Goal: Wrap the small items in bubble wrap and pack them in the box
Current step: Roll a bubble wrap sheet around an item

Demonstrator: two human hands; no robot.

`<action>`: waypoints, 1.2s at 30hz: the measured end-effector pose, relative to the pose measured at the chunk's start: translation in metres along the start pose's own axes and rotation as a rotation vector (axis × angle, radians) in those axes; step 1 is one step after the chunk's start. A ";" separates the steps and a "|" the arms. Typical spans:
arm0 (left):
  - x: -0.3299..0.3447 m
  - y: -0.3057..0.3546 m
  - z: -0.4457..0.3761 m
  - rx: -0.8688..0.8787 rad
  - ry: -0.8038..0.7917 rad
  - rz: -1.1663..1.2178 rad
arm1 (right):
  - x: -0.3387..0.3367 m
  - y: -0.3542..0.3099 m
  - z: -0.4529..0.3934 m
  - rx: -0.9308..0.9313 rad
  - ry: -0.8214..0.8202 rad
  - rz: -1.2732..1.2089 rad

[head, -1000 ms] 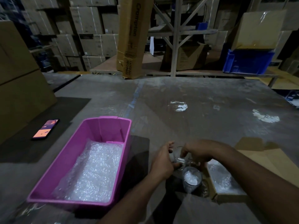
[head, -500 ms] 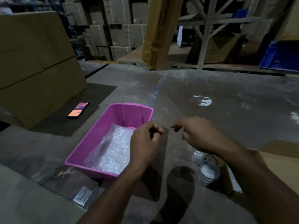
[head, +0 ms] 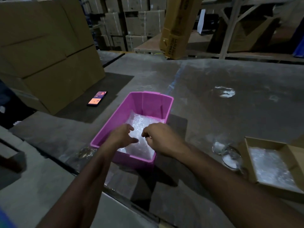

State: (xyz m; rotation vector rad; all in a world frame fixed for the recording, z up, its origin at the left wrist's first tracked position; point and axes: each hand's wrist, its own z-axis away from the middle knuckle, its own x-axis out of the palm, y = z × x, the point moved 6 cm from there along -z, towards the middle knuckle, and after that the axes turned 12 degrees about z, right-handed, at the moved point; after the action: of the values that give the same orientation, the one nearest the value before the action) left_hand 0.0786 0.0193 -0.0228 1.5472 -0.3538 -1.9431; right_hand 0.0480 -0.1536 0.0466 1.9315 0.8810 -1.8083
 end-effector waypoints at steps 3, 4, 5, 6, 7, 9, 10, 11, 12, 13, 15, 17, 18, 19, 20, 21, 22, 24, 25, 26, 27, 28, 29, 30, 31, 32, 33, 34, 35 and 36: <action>0.005 -0.008 -0.013 0.005 -0.105 -0.215 | 0.028 -0.007 -0.013 -0.011 -0.173 0.149; 0.006 -0.008 -0.016 0.020 -0.132 -0.264 | 0.034 -0.008 -0.018 -0.002 -0.227 0.216; 0.006 -0.009 -0.019 0.033 -0.155 -0.301 | 0.036 -0.012 -0.023 -0.001 -0.256 0.273; 0.005 -0.009 -0.021 0.041 -0.179 -0.334 | 0.040 -0.016 -0.029 0.008 -0.286 0.318; 0.005 -0.011 -0.023 0.046 -0.200 -0.364 | 0.044 -0.022 -0.033 0.004 -0.344 0.349; 0.004 -0.013 -0.025 0.076 -0.214 -0.413 | 0.054 -0.031 -0.039 0.041 -0.478 0.395; 0.003 -0.013 -0.027 0.104 -0.211 -0.418 | 0.061 -0.034 -0.042 0.063 -0.533 0.414; 0.001 -0.013 -0.028 0.133 -0.216 -0.409 | 0.068 -0.036 -0.045 0.087 -0.574 0.421; 0.000 -0.013 -0.030 0.158 -0.226 -0.395 | 0.073 -0.037 -0.047 0.105 -0.598 0.428; -0.001 -0.013 -0.031 0.182 -0.235 -0.380 | 0.077 -0.039 -0.048 0.124 -0.607 0.432; -0.005 -0.012 -0.034 0.229 -0.247 -0.352 | 0.079 -0.040 -0.051 0.166 -0.604 0.444; -0.010 -0.009 -0.037 0.285 -0.253 -0.331 | 0.073 -0.041 -0.054 0.210 -0.555 0.465; -0.014 -0.007 -0.038 0.309 -0.253 -0.304 | 0.068 -0.040 -0.056 0.236 -0.520 0.464; -0.018 -0.004 -0.037 0.335 -0.252 -0.266 | 0.064 -0.038 -0.057 0.268 -0.477 0.455; -0.024 0.002 -0.037 0.372 -0.241 -0.224 | 0.061 -0.034 -0.057 0.306 -0.436 0.438; -0.031 0.008 -0.035 0.416 -0.219 -0.179 | 0.058 -0.030 -0.055 0.346 -0.400 0.405; -0.040 0.014 -0.034 0.458 -0.191 -0.128 | 0.056 -0.025 -0.053 0.387 -0.377 0.355; -0.055 0.023 -0.033 0.510 -0.162 -0.012 | 0.048 -0.017 -0.043 0.451 -0.366 0.204; -0.061 0.025 -0.033 0.522 -0.159 0.034 | 0.043 -0.016 -0.037 0.466 -0.358 0.103; -0.066 0.026 -0.034 0.528 -0.154 0.069 | 0.038 -0.017 -0.032 0.473 -0.342 -0.009; -0.071 0.027 -0.034 0.532 -0.149 0.105 | 0.034 -0.018 -0.027 0.477 -0.314 -0.112; -0.074 0.028 -0.034 0.526 -0.157 0.170 | 0.030 -0.021 -0.022 0.479 -0.278 -0.176; -0.076 0.028 -0.035 0.512 -0.189 0.268 | 0.027 -0.024 -0.019 0.479 -0.233 -0.183; -0.077 0.030 -0.033 0.491 -0.237 0.370 | 0.027 -0.026 -0.017 0.484 -0.187 -0.138; -0.078 0.031 -0.032 0.468 -0.289 0.448 | 0.028 -0.029 -0.017 0.493 -0.146 -0.068; -0.079 0.034 -0.029 0.449 -0.344 0.502 | 0.030 -0.030 -0.017 0.507 -0.106 0.002; -0.080 0.037 -0.026 0.439 -0.398 0.543 | 0.031 -0.031 -0.018 0.523 -0.052 0.058; -0.082 0.040 -0.023 0.440 -0.441 0.580 | 0.029 -0.031 -0.018 0.533 0.025 0.094; -0.085 0.044 -0.020 0.455 -0.465 0.624 | 0.024 -0.031 -0.018 0.543 0.124 0.106; -0.088 0.047 -0.018 0.482 -0.460 0.684 | 0.018 -0.030 -0.016 0.563 0.219 0.085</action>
State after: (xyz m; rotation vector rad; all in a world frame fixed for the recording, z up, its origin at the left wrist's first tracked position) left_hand 0.1202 0.0407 0.0674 0.9975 -1.4268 -1.6809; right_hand 0.0408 -0.1172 0.0358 2.4986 0.3528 -1.9653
